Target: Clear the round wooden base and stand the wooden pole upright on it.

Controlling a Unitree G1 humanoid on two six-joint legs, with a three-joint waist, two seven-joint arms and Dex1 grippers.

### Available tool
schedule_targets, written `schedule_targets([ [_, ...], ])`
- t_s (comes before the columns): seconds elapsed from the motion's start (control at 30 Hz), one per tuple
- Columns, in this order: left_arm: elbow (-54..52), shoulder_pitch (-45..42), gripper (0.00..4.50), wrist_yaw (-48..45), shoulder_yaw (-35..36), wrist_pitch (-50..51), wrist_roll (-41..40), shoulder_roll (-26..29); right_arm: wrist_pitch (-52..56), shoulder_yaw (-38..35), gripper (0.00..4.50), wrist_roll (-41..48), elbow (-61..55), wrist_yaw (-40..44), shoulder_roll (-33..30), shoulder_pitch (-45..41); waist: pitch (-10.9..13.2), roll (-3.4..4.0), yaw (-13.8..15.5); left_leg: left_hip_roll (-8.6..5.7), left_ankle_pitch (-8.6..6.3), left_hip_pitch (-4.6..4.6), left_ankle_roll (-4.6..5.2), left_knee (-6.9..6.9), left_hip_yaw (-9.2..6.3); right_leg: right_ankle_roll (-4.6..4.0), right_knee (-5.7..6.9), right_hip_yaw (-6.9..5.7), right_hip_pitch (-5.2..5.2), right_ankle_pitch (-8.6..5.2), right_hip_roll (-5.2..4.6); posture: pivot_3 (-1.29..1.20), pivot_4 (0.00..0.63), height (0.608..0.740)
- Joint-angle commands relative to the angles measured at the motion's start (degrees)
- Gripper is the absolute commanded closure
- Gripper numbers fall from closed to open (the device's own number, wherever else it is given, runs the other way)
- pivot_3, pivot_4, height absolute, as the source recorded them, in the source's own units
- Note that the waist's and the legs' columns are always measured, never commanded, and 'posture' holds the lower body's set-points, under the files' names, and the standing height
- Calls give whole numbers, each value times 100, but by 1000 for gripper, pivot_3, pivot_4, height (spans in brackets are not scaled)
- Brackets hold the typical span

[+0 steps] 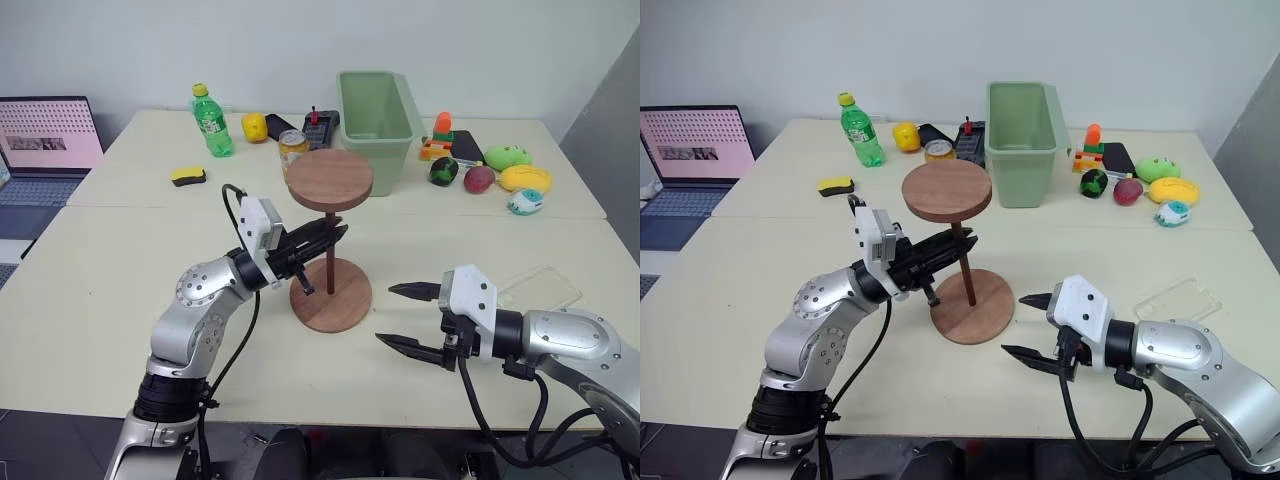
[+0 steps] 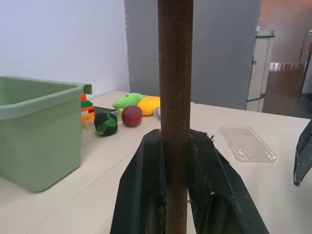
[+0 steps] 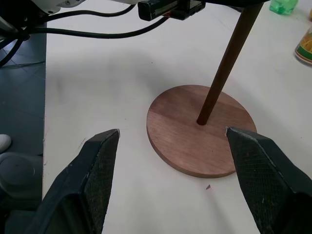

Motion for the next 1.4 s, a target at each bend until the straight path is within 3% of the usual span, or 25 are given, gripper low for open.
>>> schedule_targets([
  [0.03, 406, 245, 3190, -125, -90, 118, 285, 257, -85, -76, 878, 23, -102, 11, 23, -71, 1, 7, -22, -1, 0, 3, 0, -5, 5, 0, 0, 3, -2, 0, 3, 0, 150, 740],
  [0.27, 234, 314, 1864, -556, -308, -105, 414, 348, -14, -75, 878, 64, -102, -58, 78, -102, 13, -6, 26, -1, 1, -52, -2, -19, -20, -1, -39, -4, -34, 0, -2, 0, 150, 740],
  [0.57, 127, 180, 1864, -977, -325, -58, 491, 714, 5, -103, 878, 57, -32, -29, 73, -140, 13, -6, 17, -4, 1, -62, -1, -20, -27, -1, -53, -11, -34, 1, -10, 0, 150, 740],
  [0.83, -150, 149, 1864, -1904, -250, 284, 585, 2108, -246, -331, 878, -42, 434, 379, -193, -128, 19, -3, 4, -3, 1, -58, -1, -31, -25, -1, -55, -12, -35, 1, -2, 0, 150, 740],
  [1.07, -251, 692, 1864, -1986, 929, 968, 120, 3121, -649, -924, 878, 12, 925, 1131, -665, 43, 26, -4, -5, 4, 1, -60, -1, -59, -23, -1, -80, -12, -40, 1, -8, 0, 150, 740],
  [1.4, 216, 1318, 1864, -1801, 2125, 1104, 201, 3617, -1093, -1552, 878, 95, 1509, 1969, -982, 238, 41, -2, -13, 9, 0, -59, 0, -62, -13, -2, -82, -9, -44, 1, -12, 0, 150, 740],
])
